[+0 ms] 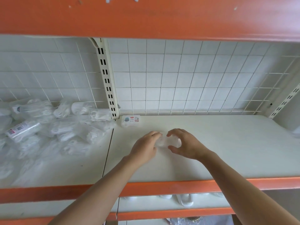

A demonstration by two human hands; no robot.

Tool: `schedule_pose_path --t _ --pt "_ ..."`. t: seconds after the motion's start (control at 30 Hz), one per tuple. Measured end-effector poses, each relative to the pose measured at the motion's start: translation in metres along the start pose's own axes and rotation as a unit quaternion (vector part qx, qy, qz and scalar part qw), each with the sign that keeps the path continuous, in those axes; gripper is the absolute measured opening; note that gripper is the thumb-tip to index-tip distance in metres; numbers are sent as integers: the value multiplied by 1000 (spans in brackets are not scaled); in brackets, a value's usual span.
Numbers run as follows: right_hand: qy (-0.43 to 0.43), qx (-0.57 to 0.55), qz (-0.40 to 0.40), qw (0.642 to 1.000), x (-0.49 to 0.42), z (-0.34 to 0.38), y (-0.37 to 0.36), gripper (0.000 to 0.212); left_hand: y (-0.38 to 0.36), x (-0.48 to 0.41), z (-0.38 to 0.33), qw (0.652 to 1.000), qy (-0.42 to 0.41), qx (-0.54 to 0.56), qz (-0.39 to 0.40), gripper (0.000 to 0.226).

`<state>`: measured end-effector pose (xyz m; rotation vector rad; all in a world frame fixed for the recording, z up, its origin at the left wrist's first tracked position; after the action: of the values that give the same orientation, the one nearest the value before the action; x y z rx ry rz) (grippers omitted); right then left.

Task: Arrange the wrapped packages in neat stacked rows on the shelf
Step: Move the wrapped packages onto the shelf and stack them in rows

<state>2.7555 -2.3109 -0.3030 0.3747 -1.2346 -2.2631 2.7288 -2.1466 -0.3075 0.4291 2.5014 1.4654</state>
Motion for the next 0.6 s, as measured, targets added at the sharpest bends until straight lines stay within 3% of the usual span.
schedule_pose_path --t 0.17,0.33,0.6 --pt "-20 -224 -56 973 -3 12 9 14 19 0 13 978 46 183 -91 38" --pt "-50 -257 -64 963 -13 25 14 18 28 1 20 941 120 298 -110 35" --pt "-75 -265 -76 958 -26 30 16 18 27 1 26 924 137 340 -111 34"
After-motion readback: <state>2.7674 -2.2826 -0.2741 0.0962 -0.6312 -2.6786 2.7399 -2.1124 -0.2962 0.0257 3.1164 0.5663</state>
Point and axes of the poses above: each hand's wrist, its own x-axis away from the middle knuckle, its own y-axis out of the back of the hand, z = x × y, the point moved 5 cm from there along -x, towards the middle knuckle, and after that the axes turned 8 degrees about z, right-handed, at the moved point
